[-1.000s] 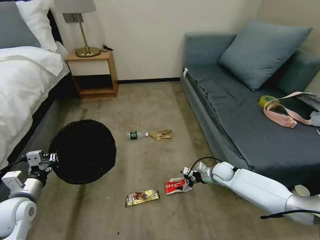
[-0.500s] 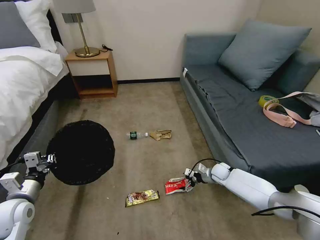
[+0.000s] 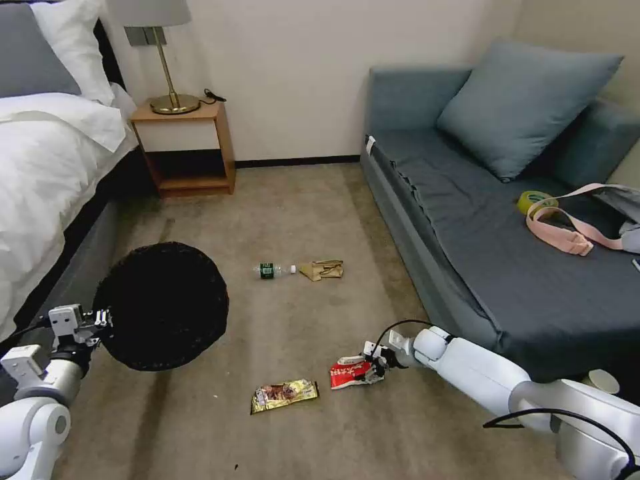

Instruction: Pick up the trash bin, then pick up the garbage on the floor and place it into the trash bin.

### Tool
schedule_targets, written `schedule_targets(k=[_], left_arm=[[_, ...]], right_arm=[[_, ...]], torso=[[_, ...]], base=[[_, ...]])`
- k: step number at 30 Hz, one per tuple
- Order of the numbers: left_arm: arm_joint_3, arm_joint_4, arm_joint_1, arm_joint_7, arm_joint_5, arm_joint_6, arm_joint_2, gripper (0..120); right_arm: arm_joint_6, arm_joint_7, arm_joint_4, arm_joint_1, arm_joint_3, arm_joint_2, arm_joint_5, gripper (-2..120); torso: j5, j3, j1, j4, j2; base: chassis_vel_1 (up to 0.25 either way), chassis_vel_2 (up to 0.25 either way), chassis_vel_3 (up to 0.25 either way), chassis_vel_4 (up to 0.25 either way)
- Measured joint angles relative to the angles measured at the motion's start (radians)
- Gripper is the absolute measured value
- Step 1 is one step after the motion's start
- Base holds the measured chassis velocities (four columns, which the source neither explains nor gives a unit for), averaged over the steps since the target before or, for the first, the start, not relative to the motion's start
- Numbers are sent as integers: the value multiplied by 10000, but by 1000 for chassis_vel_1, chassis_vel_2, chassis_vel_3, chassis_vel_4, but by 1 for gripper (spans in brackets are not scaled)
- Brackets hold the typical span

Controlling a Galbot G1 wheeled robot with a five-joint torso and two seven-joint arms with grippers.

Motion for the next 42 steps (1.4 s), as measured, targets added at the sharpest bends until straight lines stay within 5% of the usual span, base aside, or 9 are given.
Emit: schedule_targets(k=[15,26,31,42], left_arm=[[207,-339,67,-12,157,19,-192,1],[412,-409,114,-55,211,53,-218,1],[563,-376,203,-61,152,60,-266,1],[871,-262,233,-198,208,81,-549,1]], right_arm=[[18,244,423,-412,626,-406,-351,5],[-121,771,1454,-805,1729,-1111,-426,0],[-626,1191,3394,-1061,3265,-1760,189,0],[-1972,3375,10874,-1164,5217,-3863,3293,0]], torso=[[0,0,0,0,0],[2,1,0,-1,0],[0,0,0,-1,0],[-4,-1,0,-2,0]], base=[[0,0,0,0],[0,0,0,0],[0,0,0,0],[0,0,0,0]])
